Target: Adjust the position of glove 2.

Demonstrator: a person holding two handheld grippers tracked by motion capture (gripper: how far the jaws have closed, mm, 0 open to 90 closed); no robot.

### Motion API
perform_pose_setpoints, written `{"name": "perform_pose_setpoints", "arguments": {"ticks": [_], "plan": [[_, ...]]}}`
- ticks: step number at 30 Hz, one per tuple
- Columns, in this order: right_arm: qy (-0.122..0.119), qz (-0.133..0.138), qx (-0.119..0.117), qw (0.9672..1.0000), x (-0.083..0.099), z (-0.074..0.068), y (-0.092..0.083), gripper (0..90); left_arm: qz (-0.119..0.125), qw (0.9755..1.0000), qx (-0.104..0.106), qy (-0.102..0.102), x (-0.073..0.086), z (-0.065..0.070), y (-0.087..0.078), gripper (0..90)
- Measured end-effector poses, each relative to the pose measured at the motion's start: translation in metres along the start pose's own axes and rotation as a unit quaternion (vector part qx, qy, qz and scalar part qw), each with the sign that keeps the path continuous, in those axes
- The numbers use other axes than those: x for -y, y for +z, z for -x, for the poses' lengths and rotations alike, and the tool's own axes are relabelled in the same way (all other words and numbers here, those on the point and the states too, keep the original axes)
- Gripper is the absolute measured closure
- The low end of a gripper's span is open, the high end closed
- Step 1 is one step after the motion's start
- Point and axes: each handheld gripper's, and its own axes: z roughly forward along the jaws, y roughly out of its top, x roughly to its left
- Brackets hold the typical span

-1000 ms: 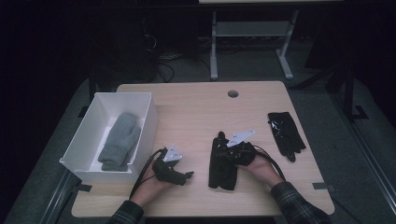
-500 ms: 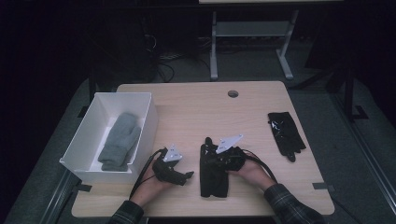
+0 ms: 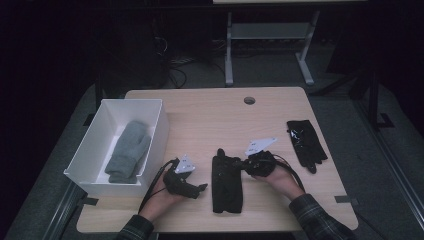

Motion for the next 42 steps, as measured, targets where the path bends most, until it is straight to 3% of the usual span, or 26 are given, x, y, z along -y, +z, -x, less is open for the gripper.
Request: {"name": "perform_pose_setpoints", "arguments": {"ticks": [6, 12, 14, 18, 21, 22, 28, 36, 40, 42], "plan": [[0.028, 0.000, 0.055, 0.9981, 0.014, 0.026, -0.030, 90.0, 0.000, 1.0000, 0.000, 0.000, 0.000, 0.000, 0.000, 12.6], [0.072, 0.007, 0.121, 0.9900, 0.031, 0.062, -0.057, 90.0, 0.000, 1.0000, 0.001, -0.003, 0.000, 0.000, 0.000, 12.6], [0.094, 0.007, 0.138, 0.9859, 0.036, 0.075, -0.065, 90.0, 0.000, 1.0000, 0.001, -0.003, 0.000, 0.000, 0.000, 12.6], [0.137, 0.006, 0.188, 0.9725, 0.047, 0.098, -0.078, 90.0, -0.001, 1.0000, 0.001, -0.002, 0.000, 0.000, 0.000, 12.6], [0.146, 0.002, 0.212, 0.9662, 0.051, 0.110, -0.085, 90.0, -0.002, 1.0000, 0.000, 0.000, 0.000, 0.000, 0.000, 12.6], [0.159, 0.001, 0.224, 0.9616, 0.054, 0.115, -0.088, 90.0, -0.002, 1.0000, 0.000, 0.000, 0.000, 0.000, 0.000, 12.6], [0.184, -0.008, 0.248, 0.9510, 0.063, 0.135, -0.090, 90.0, -0.002, 1.0000, 0.001, 0.000, 0.000, 0.000, 0.000, 12.7], [0.205, -0.033, 0.267, 0.9412, 0.069, 0.153, -0.079, 90.0, -0.002, 1.0000, 0.001, 0.000, 0.000, 0.000, 0.000, 12.7], [0.209, -0.040, 0.262, 0.9413, 0.072, 0.157, -0.075, 90.0, -0.002, 1.0000, 0.001, 0.000, 0.000, 0.000, 0.000, 12.7], [0.208, -0.041, 0.256, 0.9431, 0.072, 0.156, -0.075, 90.0, -0.002, 1.0000, 0.001, 0.000, 0.000, 0.000, 0.000, 12.7]]}}
